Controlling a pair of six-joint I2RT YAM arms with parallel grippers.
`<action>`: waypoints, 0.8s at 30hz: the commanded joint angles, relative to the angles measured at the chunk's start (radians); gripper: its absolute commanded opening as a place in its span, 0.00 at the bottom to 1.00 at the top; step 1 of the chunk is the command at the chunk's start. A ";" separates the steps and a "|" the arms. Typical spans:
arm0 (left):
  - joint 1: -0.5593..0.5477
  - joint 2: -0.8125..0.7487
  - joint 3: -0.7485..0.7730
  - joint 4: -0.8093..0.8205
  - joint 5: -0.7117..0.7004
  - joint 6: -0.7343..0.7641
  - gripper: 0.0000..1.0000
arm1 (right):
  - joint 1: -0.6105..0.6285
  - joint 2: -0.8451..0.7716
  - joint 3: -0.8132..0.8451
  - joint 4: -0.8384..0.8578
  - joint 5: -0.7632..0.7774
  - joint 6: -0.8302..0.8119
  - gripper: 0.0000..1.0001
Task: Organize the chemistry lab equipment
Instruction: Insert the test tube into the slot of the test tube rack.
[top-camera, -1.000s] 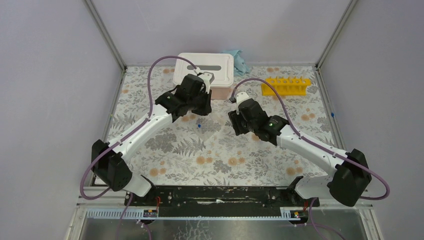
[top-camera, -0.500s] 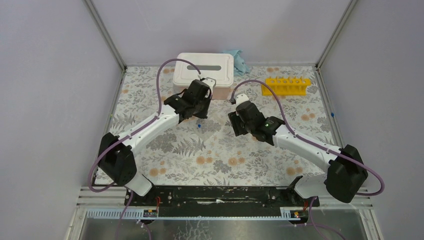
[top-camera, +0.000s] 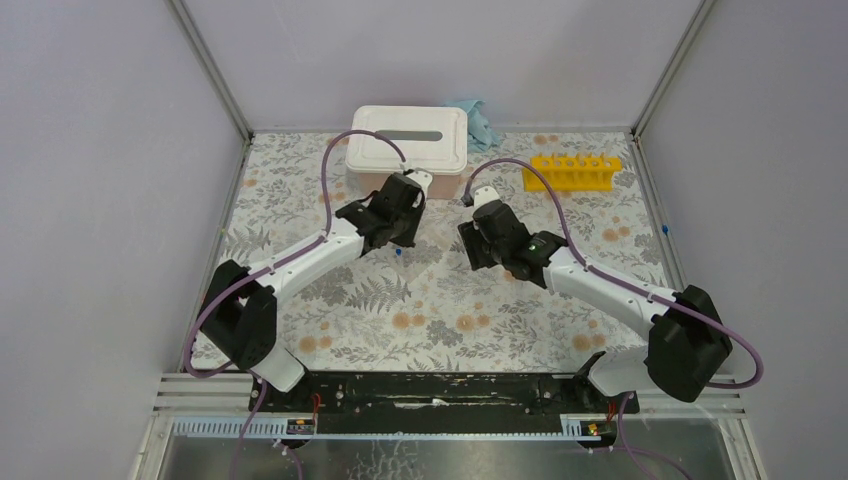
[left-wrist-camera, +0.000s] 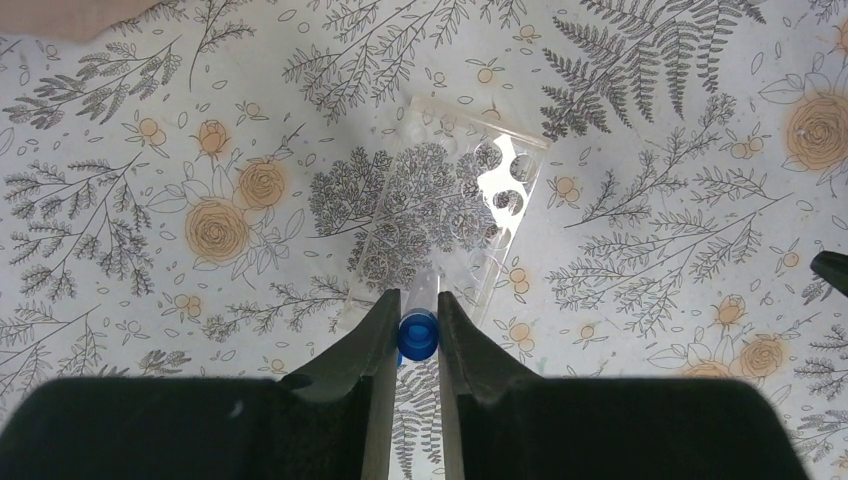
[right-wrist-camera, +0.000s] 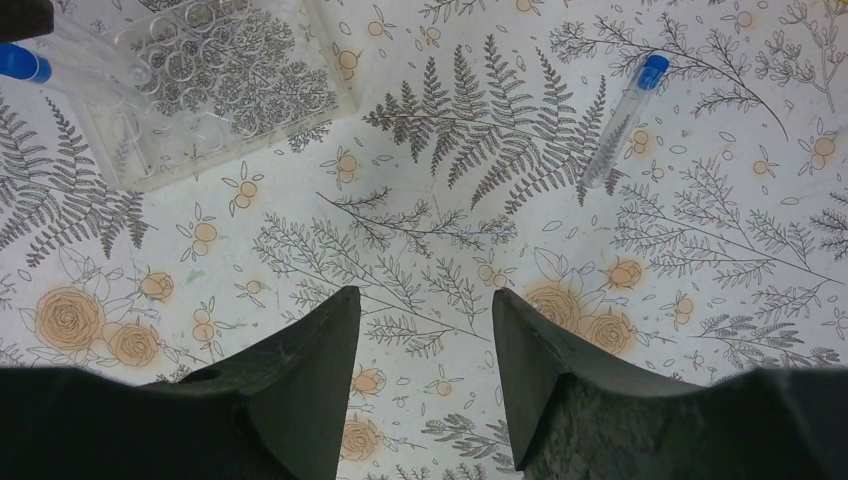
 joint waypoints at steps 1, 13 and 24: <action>-0.009 0.002 -0.031 0.122 -0.026 0.022 0.12 | -0.017 0.005 0.006 0.036 0.014 0.006 0.59; -0.009 0.041 -0.040 0.160 -0.032 0.033 0.12 | -0.048 0.023 0.008 0.041 -0.006 -0.007 0.59; -0.008 0.070 -0.038 0.170 -0.043 0.049 0.12 | -0.075 0.047 0.018 0.051 -0.032 -0.011 0.59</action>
